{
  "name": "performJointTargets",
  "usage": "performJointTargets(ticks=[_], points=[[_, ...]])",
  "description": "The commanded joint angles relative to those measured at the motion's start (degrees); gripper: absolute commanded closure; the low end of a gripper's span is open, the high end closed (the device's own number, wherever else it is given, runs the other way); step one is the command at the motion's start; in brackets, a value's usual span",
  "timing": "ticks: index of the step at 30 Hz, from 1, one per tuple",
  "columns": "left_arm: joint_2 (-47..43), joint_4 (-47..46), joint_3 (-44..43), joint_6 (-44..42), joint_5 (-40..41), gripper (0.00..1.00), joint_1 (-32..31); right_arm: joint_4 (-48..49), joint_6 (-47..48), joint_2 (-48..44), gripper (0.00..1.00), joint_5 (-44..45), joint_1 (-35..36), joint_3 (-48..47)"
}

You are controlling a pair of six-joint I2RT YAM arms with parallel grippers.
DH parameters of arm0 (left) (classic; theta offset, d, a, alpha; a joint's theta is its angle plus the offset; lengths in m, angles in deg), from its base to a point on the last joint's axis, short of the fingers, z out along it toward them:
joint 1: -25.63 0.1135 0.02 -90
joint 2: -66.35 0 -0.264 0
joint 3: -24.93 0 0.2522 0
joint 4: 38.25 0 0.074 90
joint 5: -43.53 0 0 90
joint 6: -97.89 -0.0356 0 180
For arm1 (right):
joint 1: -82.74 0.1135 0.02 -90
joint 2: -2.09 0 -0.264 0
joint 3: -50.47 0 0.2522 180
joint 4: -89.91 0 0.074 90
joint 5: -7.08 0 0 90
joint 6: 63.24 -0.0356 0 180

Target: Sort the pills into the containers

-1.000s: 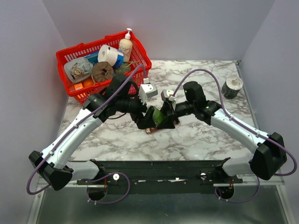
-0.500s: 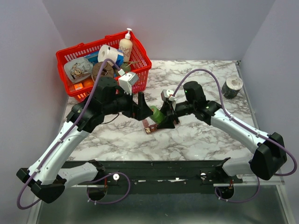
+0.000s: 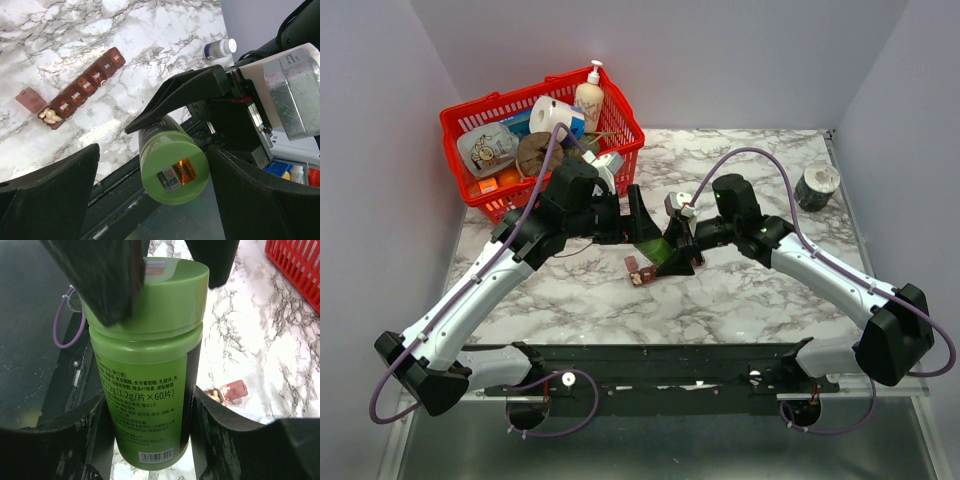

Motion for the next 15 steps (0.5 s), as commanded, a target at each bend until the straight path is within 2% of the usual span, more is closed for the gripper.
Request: performJointTargets(ticks=[1,8,15], points=[[0.6,-1.1,-1.9,1.7,-0.9,0.12,-0.7,1.6,0.9,-0.6,1.0,-0.1,-0.3,-1.7],[1.1,-0.4,-1.8,0.5,-3.1,0.32,-0.8,1.5,0.8,-0.7,0.99,0.1,-0.3,-1.7],[2.2,0.9,-2.3,-1.1,-6.9,0.39,-0.8,1.7,0.8,-0.7,0.99,0.3,-0.3,-1.8]])
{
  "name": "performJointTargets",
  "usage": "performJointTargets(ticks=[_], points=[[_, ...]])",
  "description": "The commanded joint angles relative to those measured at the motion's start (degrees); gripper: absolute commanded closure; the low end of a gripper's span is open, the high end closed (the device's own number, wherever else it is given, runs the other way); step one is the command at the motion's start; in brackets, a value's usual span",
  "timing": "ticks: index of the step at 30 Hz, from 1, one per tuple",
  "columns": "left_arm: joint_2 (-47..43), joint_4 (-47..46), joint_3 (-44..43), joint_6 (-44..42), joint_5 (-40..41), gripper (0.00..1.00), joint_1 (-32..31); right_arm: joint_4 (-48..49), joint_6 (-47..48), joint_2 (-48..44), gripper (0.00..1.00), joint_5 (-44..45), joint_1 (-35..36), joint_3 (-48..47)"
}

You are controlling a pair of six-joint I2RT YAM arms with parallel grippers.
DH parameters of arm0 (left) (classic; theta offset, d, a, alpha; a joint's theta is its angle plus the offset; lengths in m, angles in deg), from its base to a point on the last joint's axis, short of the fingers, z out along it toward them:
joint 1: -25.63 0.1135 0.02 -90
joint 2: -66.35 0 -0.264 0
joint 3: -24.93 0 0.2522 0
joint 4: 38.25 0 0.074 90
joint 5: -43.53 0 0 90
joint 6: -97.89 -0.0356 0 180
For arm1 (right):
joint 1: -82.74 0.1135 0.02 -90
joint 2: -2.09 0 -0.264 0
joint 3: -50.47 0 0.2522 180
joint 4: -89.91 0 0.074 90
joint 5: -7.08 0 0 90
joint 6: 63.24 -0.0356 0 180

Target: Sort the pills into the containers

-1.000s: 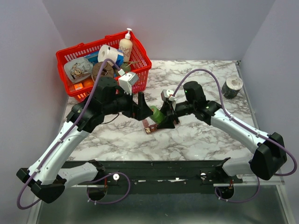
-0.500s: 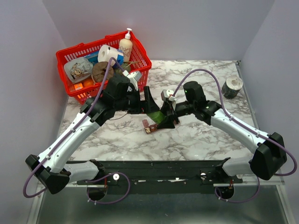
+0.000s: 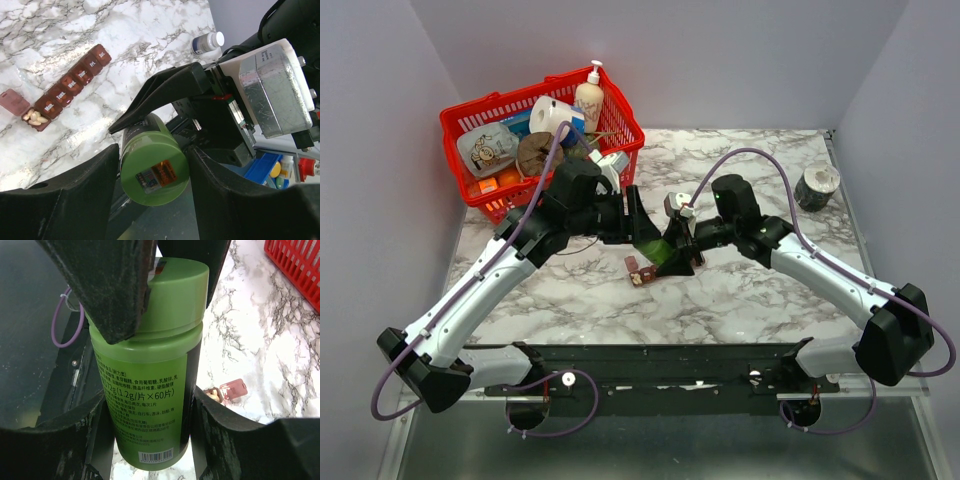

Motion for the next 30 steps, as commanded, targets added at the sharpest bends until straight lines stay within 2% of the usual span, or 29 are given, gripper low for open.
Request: performJointTargets(ticks=[1,5,12,17,19,22,23,25,26,30], points=[[1.2,1.7,-1.5,-1.7,-4.2,0.41,-0.1,1.7,0.8,-0.7,0.99,-0.5,-0.3,-1.7],[1.4,0.0,-0.6,-5.4,-9.4,0.48,-0.1,1.7,0.4,-0.5,0.99,-1.0,-0.3,-1.9],[1.6,-4.8,3.6,-20.6,-26.0,0.5,0.2,2.2,-0.4,-0.6,0.99,-2.3,-0.3,-1.7],[2.4,-0.2,2.4,-34.4,-28.7,0.49,0.2,2.2,-0.4,-0.7,0.99,-2.4,-0.3,-1.8],[4.0,2.4,0.9,-37.0,-28.9,0.48,0.3,2.3,-0.5,-0.7,0.99,-2.5,-0.3,-1.7],[4.7,1.8,0.0,-36.2,-26.3,0.35,0.4,2.3,-0.5,-0.9,1.0,-2.4,-0.3,-1.6],[4.3,0.8,0.1,-35.3,-25.3,0.25,0.6,2.3,-0.4,-0.9,0.99,-2.2,-0.3,-1.6],[2.0,-3.2,1.3,-32.0,-22.4,0.13,1.0,2.3,-0.3,-0.9,0.99,-2.2,-0.3,-1.5],[1.1,-4.4,1.7,-31.0,-21.6,0.02,1.2,2.2,-0.3,-0.9,0.99,-2.1,-0.3,-1.6],[-1.4,-7.3,2.5,-27.3,-22.3,0.01,2.4,2.2,-0.2,-0.9,0.99,-2.2,-0.2,-1.6]])
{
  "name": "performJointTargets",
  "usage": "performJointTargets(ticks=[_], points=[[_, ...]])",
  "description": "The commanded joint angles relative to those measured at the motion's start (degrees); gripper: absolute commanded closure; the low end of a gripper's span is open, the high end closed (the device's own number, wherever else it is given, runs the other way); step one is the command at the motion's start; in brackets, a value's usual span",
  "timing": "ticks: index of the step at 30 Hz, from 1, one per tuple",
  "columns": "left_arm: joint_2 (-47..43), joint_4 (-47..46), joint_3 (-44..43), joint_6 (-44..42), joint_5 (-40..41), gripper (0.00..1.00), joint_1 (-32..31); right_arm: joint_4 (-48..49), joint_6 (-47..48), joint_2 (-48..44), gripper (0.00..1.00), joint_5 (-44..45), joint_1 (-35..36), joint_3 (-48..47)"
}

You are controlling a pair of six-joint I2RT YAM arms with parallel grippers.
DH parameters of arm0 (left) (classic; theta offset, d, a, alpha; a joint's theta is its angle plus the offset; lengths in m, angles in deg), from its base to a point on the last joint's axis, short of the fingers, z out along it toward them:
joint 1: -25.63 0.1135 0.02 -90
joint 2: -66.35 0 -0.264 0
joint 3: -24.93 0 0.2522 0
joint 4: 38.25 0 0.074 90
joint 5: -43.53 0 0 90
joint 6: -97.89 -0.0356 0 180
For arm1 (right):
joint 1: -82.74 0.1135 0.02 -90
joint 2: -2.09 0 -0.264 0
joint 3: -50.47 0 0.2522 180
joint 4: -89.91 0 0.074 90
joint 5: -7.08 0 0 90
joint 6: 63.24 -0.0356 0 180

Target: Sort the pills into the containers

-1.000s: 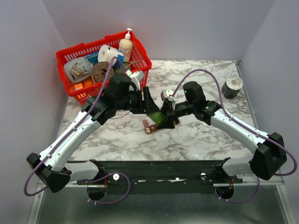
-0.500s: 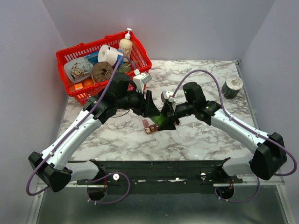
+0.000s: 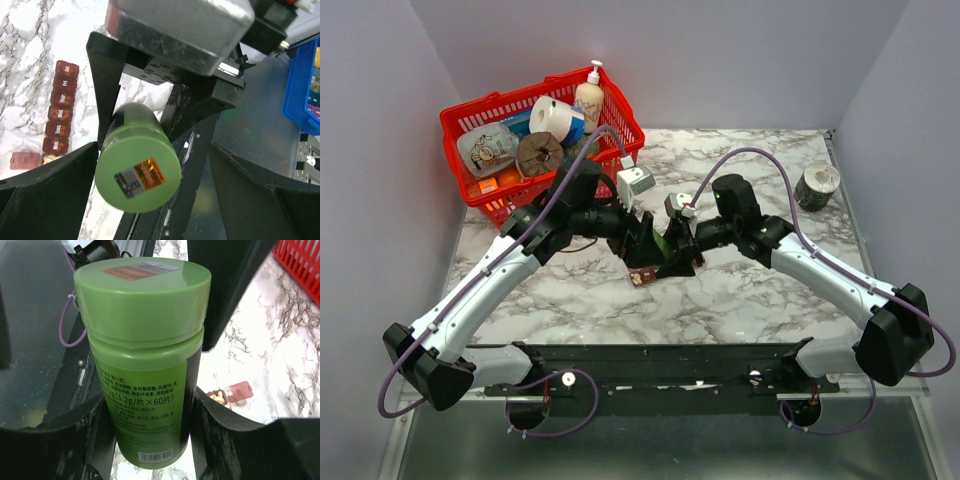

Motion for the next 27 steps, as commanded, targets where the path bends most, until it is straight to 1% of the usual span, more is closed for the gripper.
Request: performJointTargets(ticks=[1,3,5,6,8,9,10,12,16,18,22,27], points=[[-4.1,-4.4,0.2,4.4,-1.1,0.01,1.3,3.0,-0.3,-0.8,0.99,-0.4,-0.3,-1.6],[-4.7,-4.3,0.2,5.9,0.9,0.01,1.5,3.1,-0.3,-0.9,1.0,-0.2,-0.3,-1.5],[-5.6,-2.7,-0.2,9.2,4.5,0.01,1.6,3.0,-0.2,-1.0,0.99,0.2,-0.3,-1.5],[-5.8,-1.5,-0.5,10.3,10.3,0.01,1.5,3.0,-0.1,-1.1,0.99,0.4,-0.3,-1.5],[-5.7,2.9,-1.8,14.1,14.8,0.01,1.5,3.0,-0.1,-1.1,0.99,0.9,-0.3,-1.5],[-5.7,4.5,-2.1,15.8,18.4,0.01,1.5,3.1,-0.1,-1.2,0.99,1.1,-0.3,-1.5],[-5.7,6.5,-2.2,17.4,19.9,0.01,1.5,2.9,-0.2,-0.9,0.99,1.4,-0.3,-1.7],[-6.5,6.8,-1.4,21.6,21.7,0.01,1.3,3.0,-0.3,-0.7,0.99,1.4,-0.3,-1.8],[-8.0,5.6,-0.5,26.6,23.7,0.01,0.9,3.0,-0.5,-0.2,0.99,1.5,-0.3,-1.8],[-7.9,4.8,-0.6,28.2,23.3,0.01,0.8,2.9,-0.6,-0.1,1.0,1.7,-0.3,-1.8],[-6.5,2.2,-1.2,29.6,21.7,0.01,0.2,2.9,-0.6,0.0,0.99,1.9,-0.3,-1.9],[-5.0,1.7,-1.9,29.5,21.0,0.01,-1.1,2.8,-0.6,0.2,0.99,2.1,-0.3,-1.9]])
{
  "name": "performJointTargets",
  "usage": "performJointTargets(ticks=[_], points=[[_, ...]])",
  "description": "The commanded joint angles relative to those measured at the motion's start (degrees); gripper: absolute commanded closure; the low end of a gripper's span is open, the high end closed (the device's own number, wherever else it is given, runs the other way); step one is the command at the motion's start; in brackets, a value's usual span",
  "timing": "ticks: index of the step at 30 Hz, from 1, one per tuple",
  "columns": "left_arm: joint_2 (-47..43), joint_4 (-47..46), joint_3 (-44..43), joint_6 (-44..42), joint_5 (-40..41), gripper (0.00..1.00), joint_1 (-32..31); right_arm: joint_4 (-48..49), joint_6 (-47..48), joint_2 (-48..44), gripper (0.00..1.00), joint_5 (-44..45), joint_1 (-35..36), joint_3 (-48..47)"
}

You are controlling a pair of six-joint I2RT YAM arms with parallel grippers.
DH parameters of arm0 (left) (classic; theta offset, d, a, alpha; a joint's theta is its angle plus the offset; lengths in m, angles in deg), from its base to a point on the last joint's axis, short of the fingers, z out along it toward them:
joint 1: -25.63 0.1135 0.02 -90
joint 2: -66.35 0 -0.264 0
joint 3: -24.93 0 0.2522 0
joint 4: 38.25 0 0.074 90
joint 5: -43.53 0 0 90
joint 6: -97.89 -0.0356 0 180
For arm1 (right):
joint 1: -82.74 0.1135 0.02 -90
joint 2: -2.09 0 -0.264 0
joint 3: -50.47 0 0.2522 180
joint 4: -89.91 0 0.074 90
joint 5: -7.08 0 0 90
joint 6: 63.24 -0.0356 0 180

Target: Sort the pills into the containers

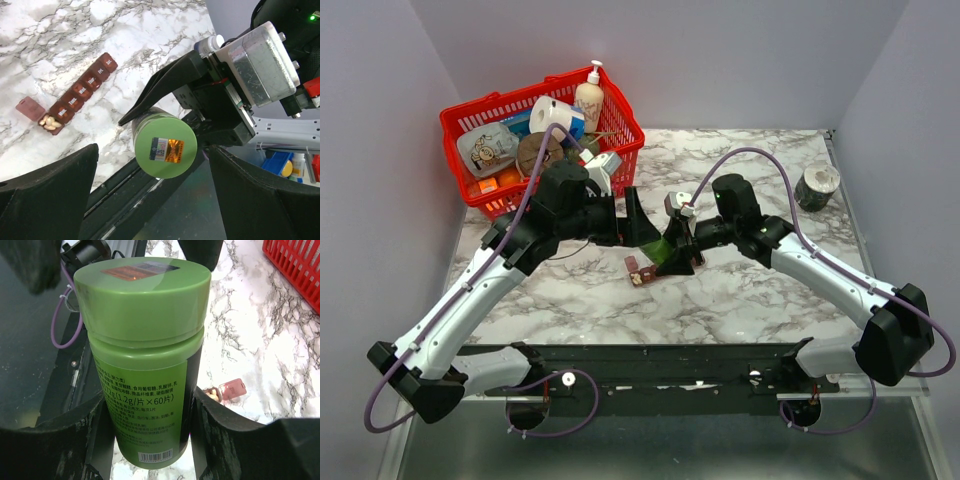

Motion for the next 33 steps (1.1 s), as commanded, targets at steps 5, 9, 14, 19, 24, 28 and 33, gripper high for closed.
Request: performJointTargets(ticks=[5,9,14,19,24,28,33], points=[[3.1,1.1,-2.7,0.6,2.5,0.03,-2.6,2.1,-0.3,0.4,1.0,0.3,-0.3,-1.9],[3.8,2.6,-3.5,-0.1,4.2,0.21,-3.2,2.1,-0.3,0.4,1.0,0.3,-0.3,-1.9],[4.7,4.0,-3.7,-1.8,3.0,0.59,-3.4,2.1,-0.3,0.2,0.99,0.2,-0.3,-1.9],[5.3,3.2,-2.4,-8.8,-2.3,0.67,-3.4,1.9,-0.3,0.1,0.99,-0.7,-0.3,-2.0],[5.4,-3.0,2.3,-20.1,-26.5,0.66,-1.1,2.0,-0.6,-0.1,1.0,-2.7,-0.3,-1.9],[6.7,-6.6,5.1,-25.6,-44.9,0.66,2.5,2.5,-0.3,-0.8,0.99,-6.5,-0.3,-1.3],[11.9,10.3,-1.6,-42.2,-48.2,0.63,3.2,2.6,0.4,-1.5,0.99,-10.6,-0.3,-0.9]])
